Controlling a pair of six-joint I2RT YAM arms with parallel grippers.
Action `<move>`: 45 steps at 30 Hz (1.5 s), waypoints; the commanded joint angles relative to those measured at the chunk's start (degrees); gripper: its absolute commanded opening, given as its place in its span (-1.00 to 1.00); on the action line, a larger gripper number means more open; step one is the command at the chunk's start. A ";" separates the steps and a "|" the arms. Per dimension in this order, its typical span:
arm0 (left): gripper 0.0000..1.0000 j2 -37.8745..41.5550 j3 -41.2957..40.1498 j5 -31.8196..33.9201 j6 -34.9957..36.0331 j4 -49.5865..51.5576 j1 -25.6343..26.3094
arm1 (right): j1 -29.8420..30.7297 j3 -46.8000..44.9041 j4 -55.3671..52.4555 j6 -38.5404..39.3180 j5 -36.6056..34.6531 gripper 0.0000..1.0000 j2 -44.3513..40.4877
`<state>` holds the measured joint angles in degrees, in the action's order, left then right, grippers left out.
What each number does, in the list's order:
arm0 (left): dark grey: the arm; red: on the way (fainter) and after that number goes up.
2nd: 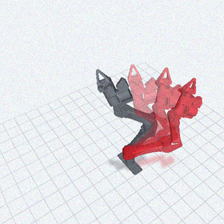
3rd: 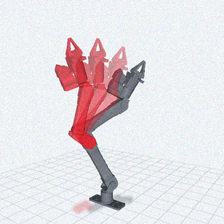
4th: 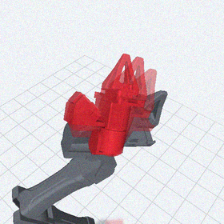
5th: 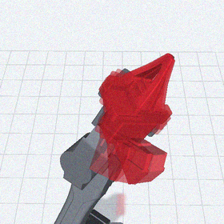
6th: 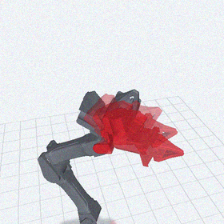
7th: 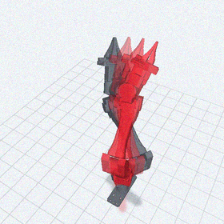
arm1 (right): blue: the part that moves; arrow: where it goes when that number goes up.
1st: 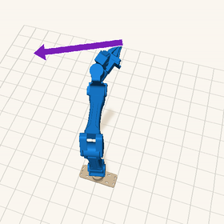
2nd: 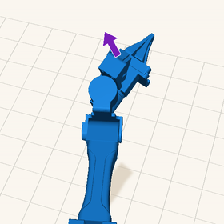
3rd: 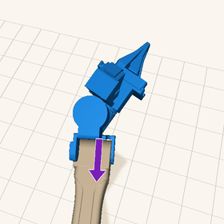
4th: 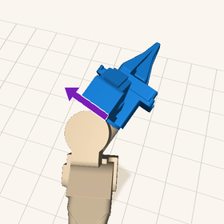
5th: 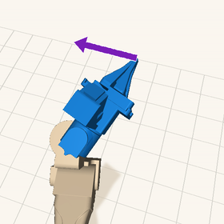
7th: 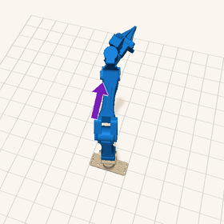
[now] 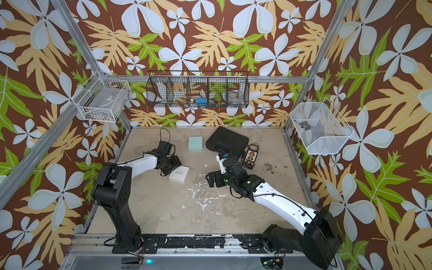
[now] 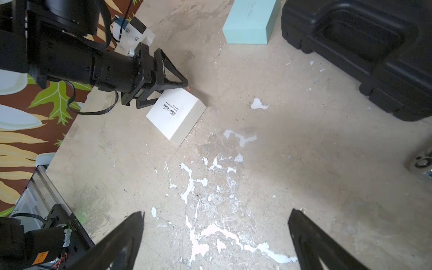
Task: Take out the earrings from the drawer-style jewelry box
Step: Move the jewelry box to the center of the board.
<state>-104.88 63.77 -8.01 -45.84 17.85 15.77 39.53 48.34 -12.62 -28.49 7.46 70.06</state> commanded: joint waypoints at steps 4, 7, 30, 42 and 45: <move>0.38 2.61 -4.81 -3.82 -2.83 -3.86 6.38 | 0.01 -0.84 -2.50 -0.60 -0.99 1.00 -1.11; 0.37 3.65 -6.42 -4.85 -3.97 -6.04 9.89 | -0.02 -1.39 -3.36 -0.78 -1.27 0.99 -1.57; 0.58 -2.98 3.91 -11.98 3.47 -7.84 17.06 | -3.14 -3.29 -8.02 0.63 -2.01 1.00 -5.47; 0.56 -7.89 7.51 -21.00 2.31 -8.60 24.20 | -7.52 -4.29 -10.60 -0.49 -4.29 0.99 -8.13; 0.55 -8.65 10.46 -23.09 2.18 -8.47 25.74 | -8.45 -4.68 -10.71 -0.70 -4.83 1.00 -8.79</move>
<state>-113.27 72.51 -27.77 -43.40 10.13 40.53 31.44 43.83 -22.48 -28.56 4.03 61.69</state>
